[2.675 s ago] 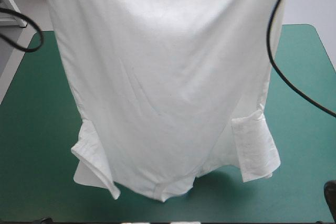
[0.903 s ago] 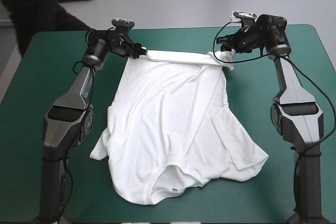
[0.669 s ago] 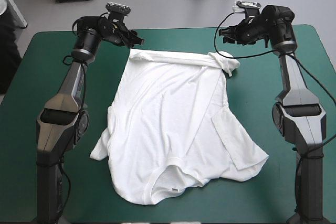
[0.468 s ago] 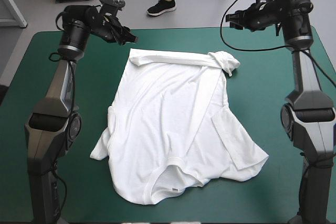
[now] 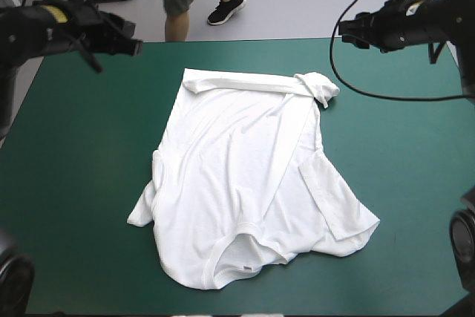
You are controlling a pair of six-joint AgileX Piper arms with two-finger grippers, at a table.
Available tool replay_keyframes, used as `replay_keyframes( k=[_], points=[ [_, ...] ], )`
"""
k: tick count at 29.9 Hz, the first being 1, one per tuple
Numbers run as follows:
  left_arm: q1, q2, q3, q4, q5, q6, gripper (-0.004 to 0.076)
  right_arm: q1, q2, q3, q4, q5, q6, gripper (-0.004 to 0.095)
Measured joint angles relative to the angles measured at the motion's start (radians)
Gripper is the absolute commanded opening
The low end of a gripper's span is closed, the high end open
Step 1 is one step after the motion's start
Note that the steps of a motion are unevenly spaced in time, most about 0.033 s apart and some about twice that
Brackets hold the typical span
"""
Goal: Fold the cloth
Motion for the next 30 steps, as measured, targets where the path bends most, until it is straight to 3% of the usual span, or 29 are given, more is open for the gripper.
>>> replay_keyframes(
  k=[5,10,12,18,25,30],
  points=[
    [0.000,-0.285,0.342,0.021,0.001,0.016,0.0346,0.064,-0.189,0.217,-0.035,0.000,-0.022,0.0434],
    [0.000,-0.437,0.546,0.010,0.001,-0.013,0.0346,0.213,-0.305,0.419,-0.218,0.001,-0.007,0.0434],
    [0.000,-0.459,0.614,0.001,0.001,-0.034,0.0346,0.255,-0.335,0.510,-0.272,0.001,0.041,0.0434],
    [0.000,-0.461,0.847,-0.061,0.000,-0.047,0.0346,0.273,-0.396,0.663,-0.275,0.001,0.117,0.0434],
    [0.000,-0.459,1.159,-0.065,-0.005,-0.047,0.0347,0.273,-0.458,0.671,-0.339,0.001,0.135,0.0433],
    [0.000,-0.454,1.262,-0.066,-0.054,-0.048,0.0347,0.273,-0.461,0.671,-0.348,0.001,0.137,0.0433]
  ],
)
